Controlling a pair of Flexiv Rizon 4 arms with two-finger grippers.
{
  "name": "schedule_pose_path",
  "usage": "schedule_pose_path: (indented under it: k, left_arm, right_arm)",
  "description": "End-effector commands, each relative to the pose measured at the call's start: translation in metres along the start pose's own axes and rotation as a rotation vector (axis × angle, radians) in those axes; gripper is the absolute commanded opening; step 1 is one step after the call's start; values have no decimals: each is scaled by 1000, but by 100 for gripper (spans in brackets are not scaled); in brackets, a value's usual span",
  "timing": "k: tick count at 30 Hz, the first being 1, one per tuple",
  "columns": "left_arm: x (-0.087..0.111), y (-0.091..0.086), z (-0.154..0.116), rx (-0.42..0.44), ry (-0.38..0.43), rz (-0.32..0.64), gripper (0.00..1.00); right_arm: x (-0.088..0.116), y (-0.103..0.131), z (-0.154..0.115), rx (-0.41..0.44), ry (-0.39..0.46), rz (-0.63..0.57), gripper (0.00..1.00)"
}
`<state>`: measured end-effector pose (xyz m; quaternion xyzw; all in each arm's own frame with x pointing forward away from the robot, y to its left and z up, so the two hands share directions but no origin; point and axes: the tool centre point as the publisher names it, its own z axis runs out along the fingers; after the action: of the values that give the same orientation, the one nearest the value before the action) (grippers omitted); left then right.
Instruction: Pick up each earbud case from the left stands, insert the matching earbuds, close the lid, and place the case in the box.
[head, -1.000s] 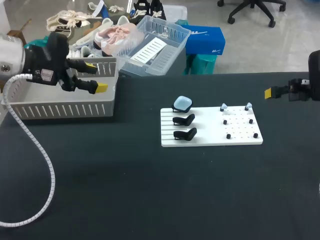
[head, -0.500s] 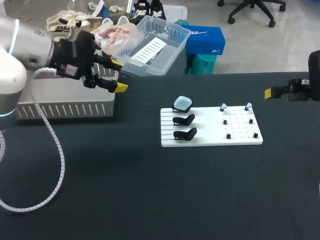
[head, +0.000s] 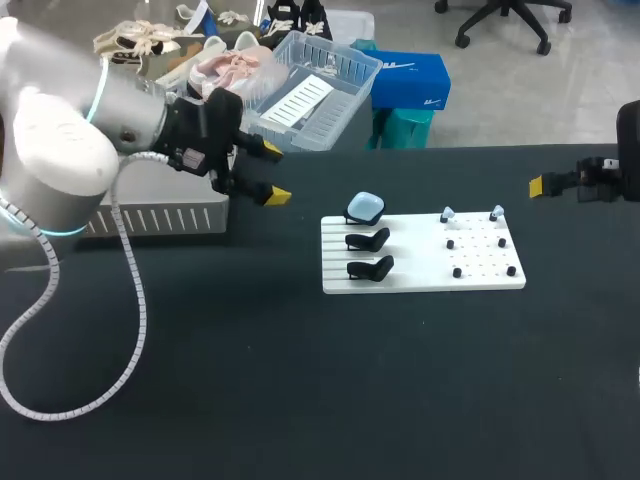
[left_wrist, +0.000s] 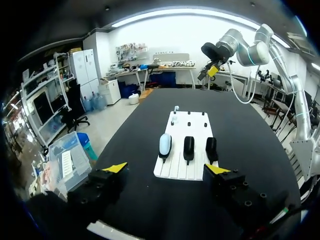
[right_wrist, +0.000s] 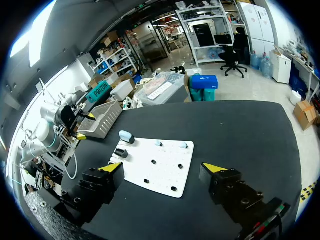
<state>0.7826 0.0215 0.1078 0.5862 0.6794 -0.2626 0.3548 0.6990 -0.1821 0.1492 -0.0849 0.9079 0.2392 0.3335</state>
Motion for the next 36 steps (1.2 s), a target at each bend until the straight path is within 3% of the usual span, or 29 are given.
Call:
schedule_pose_path:
  k: [1, 11, 18, 20, 24, 26, 29, 36]
  left_arm:
    - [1, 21, 31, 71, 2, -9, 100]
    - [3, 31, 65, 89, -28, -9, 100]
    - [6, 33, 75, 108, -36, -16, 100]
    - [7, 32, 78, 113, -37, -18, 93]
    - [9, 31, 84, 118, -36, -33, 95]
    - [10, 29, 86, 120, -37, -37, 84]
    - [8, 26, 88, 128, -39, -39, 81]
    - [7, 16, 99, 137, -35, -42, 84]
  right_arm:
    - [0, -1, 0, -4, 1, -1, 100]
    - [0, -1, 0, -4, 1, -1, 100]
    - [0, -1, 0, -4, 1, -1, 100]
    - [0, -1, 0, -4, 1, -1, 100]
    - [0, -1, 0, -4, 1, -1, 100]
    - [0, -1, 0, -4, 1, -1, 100]
    - [0, -1, 0, -4, 1, -1, 100]
    - [0, -1, 0, -4, 1, -1, 100]
